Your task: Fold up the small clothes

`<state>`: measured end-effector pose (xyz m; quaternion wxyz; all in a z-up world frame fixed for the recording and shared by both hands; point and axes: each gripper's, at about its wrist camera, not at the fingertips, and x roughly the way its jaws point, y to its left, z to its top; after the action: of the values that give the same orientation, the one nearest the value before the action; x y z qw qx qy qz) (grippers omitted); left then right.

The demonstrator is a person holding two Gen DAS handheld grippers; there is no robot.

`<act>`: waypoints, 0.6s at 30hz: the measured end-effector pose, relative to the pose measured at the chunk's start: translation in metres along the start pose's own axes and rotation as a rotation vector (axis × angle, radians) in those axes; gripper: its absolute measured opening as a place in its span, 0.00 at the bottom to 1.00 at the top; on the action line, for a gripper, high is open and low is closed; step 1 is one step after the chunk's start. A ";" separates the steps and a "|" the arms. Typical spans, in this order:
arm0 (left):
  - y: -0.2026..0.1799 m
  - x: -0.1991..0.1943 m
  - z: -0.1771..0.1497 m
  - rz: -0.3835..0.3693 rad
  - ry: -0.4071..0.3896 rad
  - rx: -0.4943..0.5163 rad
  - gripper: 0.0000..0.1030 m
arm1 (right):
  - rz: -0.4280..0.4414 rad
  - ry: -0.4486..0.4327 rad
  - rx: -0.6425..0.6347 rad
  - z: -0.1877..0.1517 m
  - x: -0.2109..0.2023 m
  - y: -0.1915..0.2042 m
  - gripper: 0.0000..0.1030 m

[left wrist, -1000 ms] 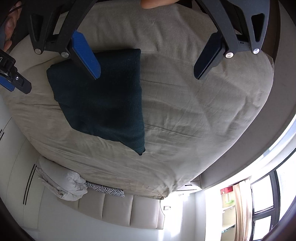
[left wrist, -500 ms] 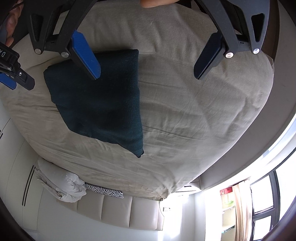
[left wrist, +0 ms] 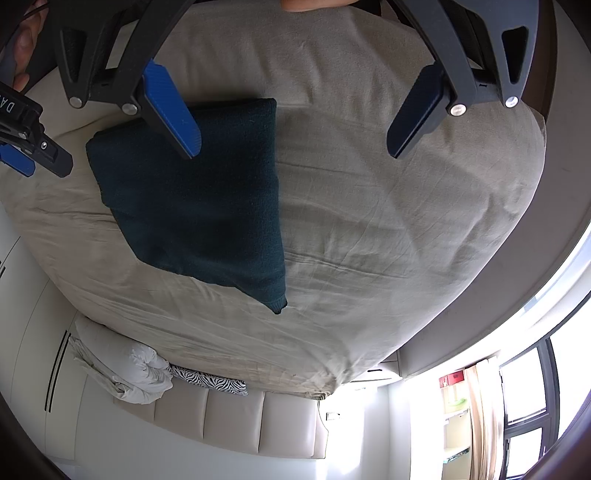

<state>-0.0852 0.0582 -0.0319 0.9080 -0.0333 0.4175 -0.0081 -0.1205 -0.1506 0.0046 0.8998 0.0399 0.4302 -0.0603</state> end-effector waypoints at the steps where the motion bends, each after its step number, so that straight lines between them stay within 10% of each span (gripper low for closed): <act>1: 0.000 0.000 0.000 0.000 0.000 0.000 1.00 | 0.000 0.001 0.000 0.000 0.000 0.000 0.99; 18: 0.000 0.001 0.000 0.002 0.001 0.003 1.00 | 0.002 0.009 0.003 -0.003 0.003 -0.001 0.99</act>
<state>-0.0847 0.0585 -0.0327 0.9078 -0.0315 0.4181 -0.0081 -0.1212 -0.1514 0.0004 0.8980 0.0419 0.4340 -0.0598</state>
